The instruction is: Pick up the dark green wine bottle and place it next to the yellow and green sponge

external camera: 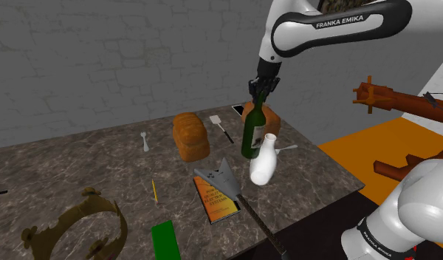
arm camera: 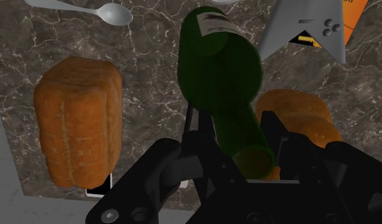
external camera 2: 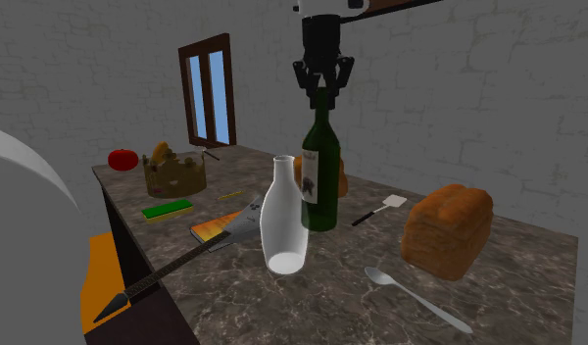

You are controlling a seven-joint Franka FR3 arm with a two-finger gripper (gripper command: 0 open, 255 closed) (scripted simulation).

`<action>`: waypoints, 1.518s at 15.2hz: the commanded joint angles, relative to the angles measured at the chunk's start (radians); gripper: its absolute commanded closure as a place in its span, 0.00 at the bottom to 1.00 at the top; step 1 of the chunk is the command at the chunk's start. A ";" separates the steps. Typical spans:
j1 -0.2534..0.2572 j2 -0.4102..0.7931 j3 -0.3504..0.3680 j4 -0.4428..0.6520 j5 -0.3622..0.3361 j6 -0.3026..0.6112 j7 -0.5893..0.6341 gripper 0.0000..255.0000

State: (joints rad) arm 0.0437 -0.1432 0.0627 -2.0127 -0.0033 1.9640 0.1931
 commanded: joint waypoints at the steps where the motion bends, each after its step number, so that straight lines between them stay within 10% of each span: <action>1: 0.000 -0.001 0.000 0.027 0.000 -0.028 -0.001 1.00; 23: 0.183 -0.088 0.281 -0.008 0.029 -0.082 0.450 1.00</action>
State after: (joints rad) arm 0.2160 -0.2259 0.3280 -2.0170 0.0230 1.8833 0.6173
